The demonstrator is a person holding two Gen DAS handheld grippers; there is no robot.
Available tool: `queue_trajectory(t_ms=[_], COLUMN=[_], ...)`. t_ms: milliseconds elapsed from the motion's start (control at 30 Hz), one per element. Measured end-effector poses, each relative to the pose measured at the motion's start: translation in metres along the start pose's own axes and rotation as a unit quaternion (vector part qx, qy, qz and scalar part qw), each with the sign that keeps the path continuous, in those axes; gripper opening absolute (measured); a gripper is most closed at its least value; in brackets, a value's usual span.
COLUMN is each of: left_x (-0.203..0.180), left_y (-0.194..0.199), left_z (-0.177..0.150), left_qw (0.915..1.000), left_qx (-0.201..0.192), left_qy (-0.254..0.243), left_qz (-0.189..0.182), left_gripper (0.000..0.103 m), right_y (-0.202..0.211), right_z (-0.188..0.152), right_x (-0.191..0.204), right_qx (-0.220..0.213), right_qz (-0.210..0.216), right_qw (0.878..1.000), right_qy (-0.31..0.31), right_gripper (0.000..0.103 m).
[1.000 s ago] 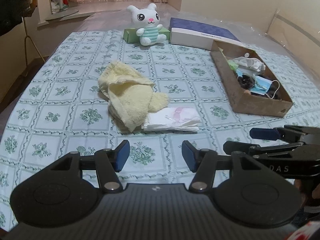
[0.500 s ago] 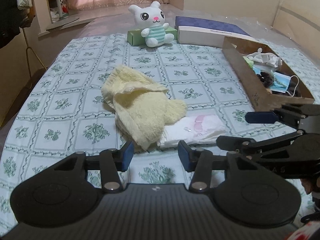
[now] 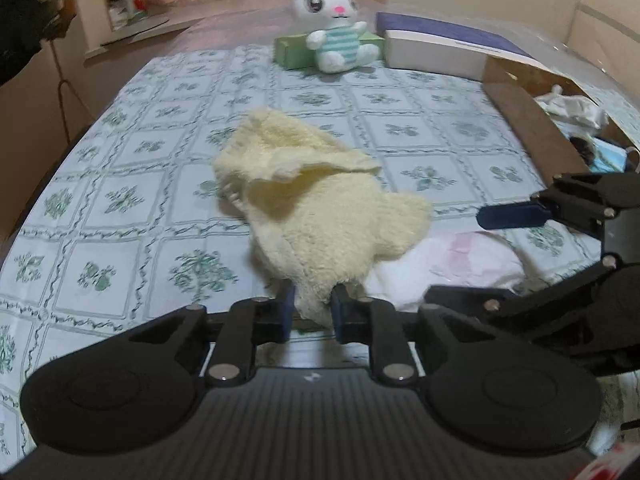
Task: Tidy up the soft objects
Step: 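Lower the left tool onto the yellow towel while the right tool lowers onto the white pad, then grasp the yellow towel with the left tool while the right tool grasps the white pad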
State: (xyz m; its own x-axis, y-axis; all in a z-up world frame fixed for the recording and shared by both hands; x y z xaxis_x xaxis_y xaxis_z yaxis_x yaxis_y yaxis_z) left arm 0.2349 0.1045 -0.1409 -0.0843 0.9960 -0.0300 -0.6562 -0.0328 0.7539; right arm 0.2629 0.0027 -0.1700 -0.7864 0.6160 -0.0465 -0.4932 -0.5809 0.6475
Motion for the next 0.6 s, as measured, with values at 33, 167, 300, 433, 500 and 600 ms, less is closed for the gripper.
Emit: queue_trajectory(t_ms=[33,167,300,433,500,600], left_x=[0.005,0.027,0.046,0.058,0.061,0.069], left_y=[0.001,0.006,0.018,0.032,0.041,0.054], left_z=[0.000,-0.002,-0.008,-0.016,-0.022,-0.029], left_qw=[1.0000,0.9993,0.9981,0.9973,0.9971,0.9965], left_qx=[0.000,-0.001,-0.001,0.002,0.003,0.005], left_qy=[0.006,0.027,0.037,0.041,0.042,0.049], left_qz=[0.004,0.026,0.048,0.061,0.064,0.068], left_gripper=[0.017,0.017,0.016,0.016,0.016,0.015], right_y=[-0.003,-0.011,-0.017,-0.016,-0.012,0.002], right_z=[0.000,-0.006,-0.011,-0.016,-0.020,-0.023], right_x=[0.002,0.007,0.010,0.008,0.007,0.005], right_qx=[0.002,0.009,0.018,0.040,0.045,0.041], right_qz=[0.004,0.016,0.026,0.041,0.041,0.037], right_qw=[1.000,0.998,0.996,0.996,0.996,0.998], right_qy=[0.011,0.053,0.080,0.069,0.061,0.040], right_gripper=[0.073,0.080,0.080,0.068,0.059,0.045])
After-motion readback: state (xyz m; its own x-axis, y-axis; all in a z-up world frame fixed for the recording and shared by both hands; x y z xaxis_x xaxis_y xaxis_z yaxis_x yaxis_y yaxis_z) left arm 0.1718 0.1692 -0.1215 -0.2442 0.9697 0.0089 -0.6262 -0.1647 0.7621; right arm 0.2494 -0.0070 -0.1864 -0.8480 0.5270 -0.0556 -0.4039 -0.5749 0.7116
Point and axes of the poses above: each gripper's, at about its wrist camera, not at the fingertips, and y roughly against the way its jaws point, x to its left, z to its top, the point moved 10 cm from there along -y, roughly the way its jaws point, and after that the axes turned 4 degrees about -z, right-handed, at the moved point
